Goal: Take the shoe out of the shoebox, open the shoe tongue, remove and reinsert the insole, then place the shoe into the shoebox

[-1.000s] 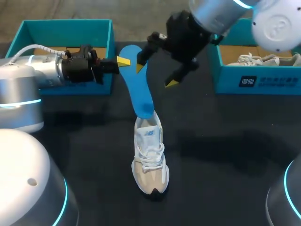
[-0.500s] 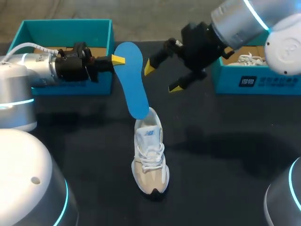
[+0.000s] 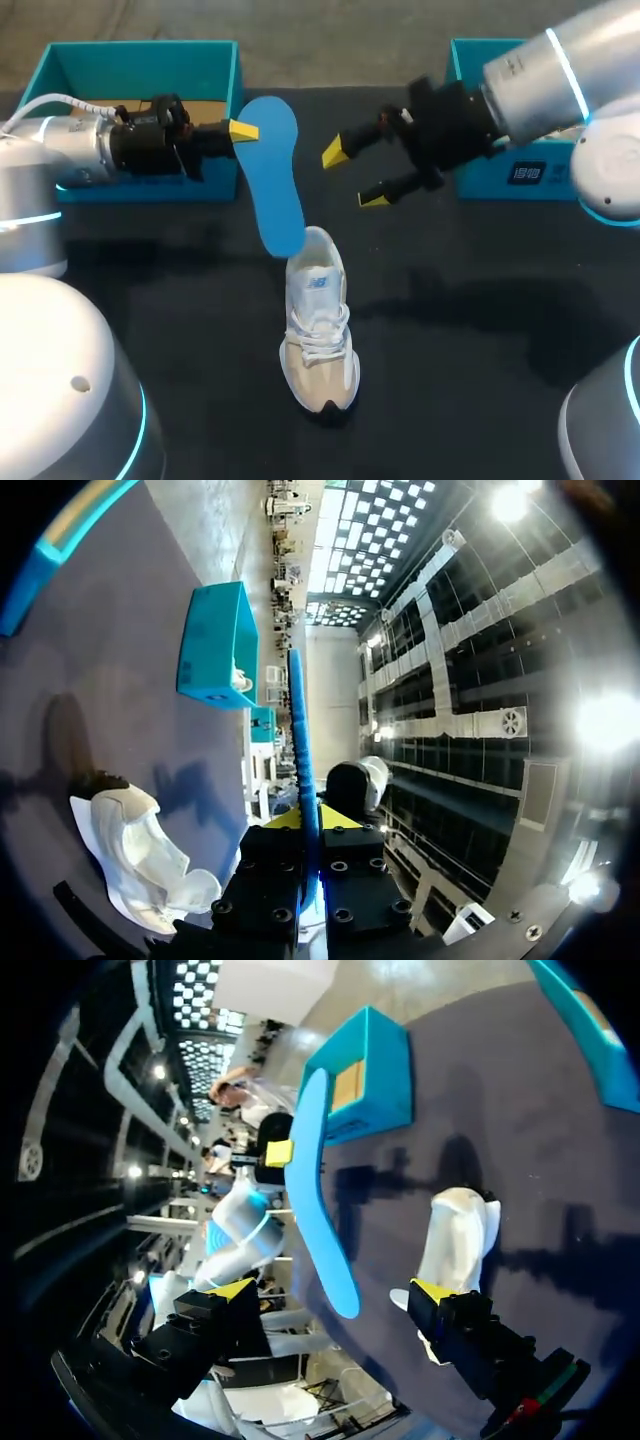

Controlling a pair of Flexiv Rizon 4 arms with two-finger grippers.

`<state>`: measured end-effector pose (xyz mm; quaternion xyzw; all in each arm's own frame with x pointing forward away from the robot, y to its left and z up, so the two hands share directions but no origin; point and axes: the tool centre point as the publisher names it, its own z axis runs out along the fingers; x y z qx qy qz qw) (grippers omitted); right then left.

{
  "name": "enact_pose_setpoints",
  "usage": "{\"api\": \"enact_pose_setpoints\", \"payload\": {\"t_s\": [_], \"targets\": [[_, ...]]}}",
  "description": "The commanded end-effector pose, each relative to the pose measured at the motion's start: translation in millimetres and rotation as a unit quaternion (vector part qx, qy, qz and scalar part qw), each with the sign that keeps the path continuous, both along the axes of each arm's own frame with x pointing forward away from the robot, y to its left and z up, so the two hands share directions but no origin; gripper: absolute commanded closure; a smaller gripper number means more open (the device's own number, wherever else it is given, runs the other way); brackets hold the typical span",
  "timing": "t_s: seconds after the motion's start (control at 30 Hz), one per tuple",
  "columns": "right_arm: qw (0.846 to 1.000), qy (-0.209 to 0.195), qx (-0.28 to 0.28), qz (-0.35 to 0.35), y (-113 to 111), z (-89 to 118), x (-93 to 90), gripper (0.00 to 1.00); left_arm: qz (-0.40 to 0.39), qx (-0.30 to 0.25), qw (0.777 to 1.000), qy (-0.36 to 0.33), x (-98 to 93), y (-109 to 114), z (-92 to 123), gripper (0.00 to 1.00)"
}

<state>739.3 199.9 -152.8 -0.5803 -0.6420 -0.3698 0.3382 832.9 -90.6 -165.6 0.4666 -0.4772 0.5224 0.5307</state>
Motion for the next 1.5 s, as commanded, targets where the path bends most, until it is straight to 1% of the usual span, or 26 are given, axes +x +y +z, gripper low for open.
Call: {"api": "enact_pose_setpoints", "payload": {"t_s": [0.03, 0.3, 0.5, 0.57, 0.63, 0.7, 0.73, 0.9, 0.97, 1.03, 1.07, 1.13, 1.17, 1.2, 1.23, 1.4, 1.5], "targets": [[0.992, -0.007, 0.127, 0.010, 1.7, -9.2, -1.9, 0.00, -0.008, -0.004, 1.000, 0.006, 0.7, 1.9, -1.2, 1.00], [0.988, -0.015, 0.152, 0.018, 1.7, -15.6, -2.3, 0.00, -0.017, -0.006, 1.000, 0.013, -2.7, 0.0, -0.1, 1.00], [0.987, -0.019, 0.161, 0.018, 1.2, -17.2, -1.9, 0.00, -0.024, -0.007, 1.000, 0.008, -4.0, -3.4, 5.9, 1.00], [0.987, -0.019, 0.161, 0.018, 1.2, -17.2, -1.9, 0.00, -0.025, -0.005, 1.000, -0.008, -3.4, -4.1, 10.8, 1.00], [0.987, -0.019, 0.161, 0.018, 1.2, -17.2, -1.9, 0.00, -0.019, 0.009, 0.999, -0.041, -2.8, -4.6, 15.4, 1.00], [0.987, -0.019, 0.161, 0.018, 1.2, -17.2, -1.9, 0.00, -0.018, 0.012, 0.999, -0.049, -2.7, -4.8, 16.3, 1.00], [0.987, -0.019, 0.161, 0.018, 1.2, -17.2, -1.9, 0.00, -0.015, 0.019, 0.996, -0.084, -1.2, -6.1, 22.5, 1.00], [0.987, -0.019, 0.161, 0.018, 1.2, -17.2, -1.9, 0.00, -0.010, 0.027, 0.987, -0.161, 8.4, -6.2, 30.2, 1.00], [0.987, -0.019, 0.161, 0.018, 1.2, -17.2, -1.9, 0.00, -0.008, 0.029, 0.979, -0.201, 11.4, -5.8, 31.7, 1.00], [0.987, -0.019, 0.161, 0.018, 1.2, -17.2, -1.9, 0.00, -0.008, 0.019, 0.965, -0.260, 13.7, -4.4, 34.7, 1.00], [0.987, -0.019, 0.161, 0.018, 1.2, -17.2, -1.9, 0.00, -0.006, 0.015, 0.955, -0.296, 13.7, -2.9, 36.0, 1.00], [0.987, -0.019, 0.161, 0.018, 1.2, -17.2, -1.9, 0.00, -0.006, 0.001, 0.938, -0.347, 14.2, -0.2, 38.3, 1.00], [0.987, -0.019, 0.161, 0.018, 1.2, -17.2, -1.9, 0.00, -0.006, -0.002, 0.930, -0.367, 14.4, 0.6, 39.2, 1.00], [0.987, -0.019, 0.161, 0.018, 1.2, -17.2, -1.9, 0.00, -0.006, -0.002, 0.930, -0.367, 14.4, 0.6, 39.2, 1.00], [0.987, -0.019, 0.161, 0.018, 1.2, -17.2, -1.9, 0.00, -0.016, -0.011, 0.909, -0.415, 13.8, 3.3, 43.2, 1.00], [0.987, -0.019, 0.161, 0.018, 1.2, -17.2, -1.9, 0.00, -0.026, -0.003, 0.857, -0.515, 16.1, 5.2, 53.1, 1.00], [0.987, -0.019, 0.161, 0.018, 1.2, -17.2, -1.9, 0.00, -0.030, 0.029, 0.817, -0.575, 22.6, 2.4, 59.6, 1.00]]}}
